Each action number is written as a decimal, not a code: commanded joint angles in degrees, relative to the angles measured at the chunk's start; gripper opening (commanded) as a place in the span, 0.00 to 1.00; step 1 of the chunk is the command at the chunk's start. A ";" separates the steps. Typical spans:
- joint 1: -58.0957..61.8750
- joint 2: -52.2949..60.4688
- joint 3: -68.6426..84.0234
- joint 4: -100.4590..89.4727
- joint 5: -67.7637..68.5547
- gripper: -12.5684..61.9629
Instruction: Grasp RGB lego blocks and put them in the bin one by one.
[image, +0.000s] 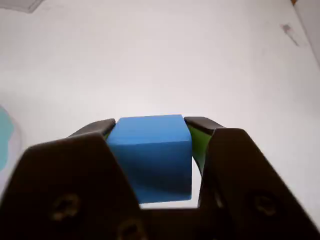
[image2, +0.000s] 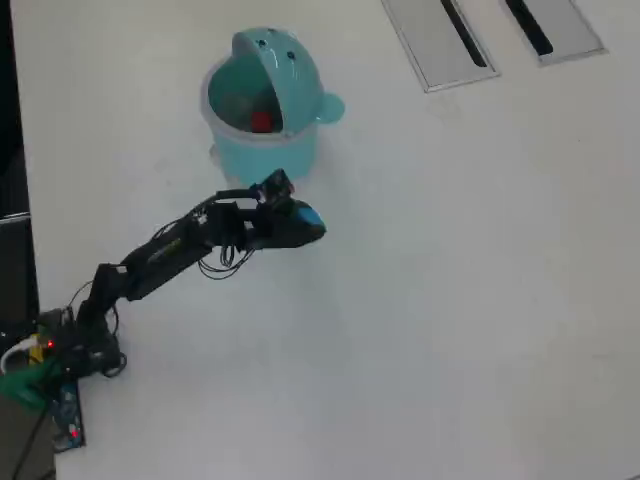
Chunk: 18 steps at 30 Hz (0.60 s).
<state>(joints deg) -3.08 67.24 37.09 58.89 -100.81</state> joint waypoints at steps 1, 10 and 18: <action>-1.41 5.27 -4.83 -3.96 -0.79 0.43; -8.26 12.39 -2.55 -2.81 -3.16 0.43; -15.21 13.89 -2.46 -1.32 -6.06 0.43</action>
<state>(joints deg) -17.40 77.87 37.09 58.89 -105.91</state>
